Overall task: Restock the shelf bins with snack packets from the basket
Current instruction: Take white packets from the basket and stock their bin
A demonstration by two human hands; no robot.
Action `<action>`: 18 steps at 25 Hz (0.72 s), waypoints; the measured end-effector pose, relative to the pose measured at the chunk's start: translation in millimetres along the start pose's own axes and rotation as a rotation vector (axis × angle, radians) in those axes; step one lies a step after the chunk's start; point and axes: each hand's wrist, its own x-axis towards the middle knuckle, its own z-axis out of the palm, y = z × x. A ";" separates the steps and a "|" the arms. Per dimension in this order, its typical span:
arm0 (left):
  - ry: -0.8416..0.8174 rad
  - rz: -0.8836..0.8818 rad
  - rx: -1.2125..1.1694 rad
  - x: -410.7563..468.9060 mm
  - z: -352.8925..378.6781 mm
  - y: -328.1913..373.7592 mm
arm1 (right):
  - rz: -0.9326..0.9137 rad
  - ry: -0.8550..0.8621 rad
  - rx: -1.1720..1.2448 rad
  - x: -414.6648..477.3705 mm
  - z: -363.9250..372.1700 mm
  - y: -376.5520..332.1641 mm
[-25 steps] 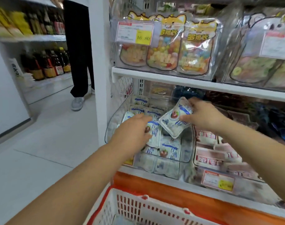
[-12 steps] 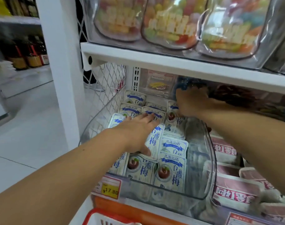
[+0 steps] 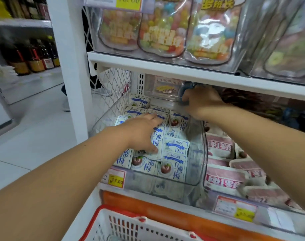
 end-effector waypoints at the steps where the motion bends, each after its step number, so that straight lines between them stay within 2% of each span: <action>1: 0.017 -0.002 -0.030 -5.8 -3.9 3.6 | -0.008 0.007 0.087 -13.5 -4.8 -2.2; 3: 0.128 0.017 -0.075 -25.1 -10.9 16.0 | -0.110 0.093 0.237 -50.8 -11.8 -8.3; 6: 0.485 0.125 -0.169 -83.7 2.6 46.1 | -0.227 0.337 0.598 -137.8 -16.7 -22.2; 8: 0.691 0.225 -0.219 -132.4 41.0 68.8 | -0.213 0.490 0.903 -208.6 3.1 -35.5; 10: 0.730 0.244 -0.260 -172.3 99.9 86.1 | -0.083 0.445 1.090 -274.9 50.6 -48.1; 11: 0.668 0.211 -0.278 -185.1 130.6 91.2 | 0.014 0.336 1.115 -301.3 79.6 -53.6; 12: 0.541 0.158 -0.304 -193.4 160.0 95.4 | 0.114 0.147 1.095 -321.0 111.8 -56.9; 15: 0.030 -0.018 -0.414 -207.8 233.9 102.0 | 0.322 -0.592 0.860 -356.9 208.8 -59.1; 16: -0.089 -0.071 -0.447 -210.7 252.8 103.8 | 0.368 -0.751 0.813 -365.4 235.3 -58.9; 18: -0.207 -0.174 -0.547 -212.7 282.6 105.8 | 0.403 -0.897 0.785 -379.3 275.6 -62.2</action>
